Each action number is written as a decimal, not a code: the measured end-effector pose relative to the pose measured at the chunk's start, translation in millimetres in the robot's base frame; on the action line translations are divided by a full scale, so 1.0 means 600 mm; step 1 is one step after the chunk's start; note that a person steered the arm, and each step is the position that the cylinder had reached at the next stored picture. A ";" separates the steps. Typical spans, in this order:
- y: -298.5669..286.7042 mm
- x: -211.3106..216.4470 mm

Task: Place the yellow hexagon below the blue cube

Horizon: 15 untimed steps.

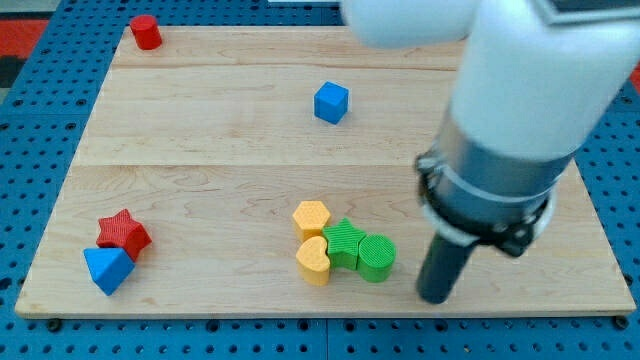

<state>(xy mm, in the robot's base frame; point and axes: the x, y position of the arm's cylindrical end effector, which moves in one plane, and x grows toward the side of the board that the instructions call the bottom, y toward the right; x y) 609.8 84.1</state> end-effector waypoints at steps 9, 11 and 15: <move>-0.131 -0.153; -0.156 -0.223; -0.148 -0.338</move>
<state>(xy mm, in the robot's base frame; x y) 407.1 -4.9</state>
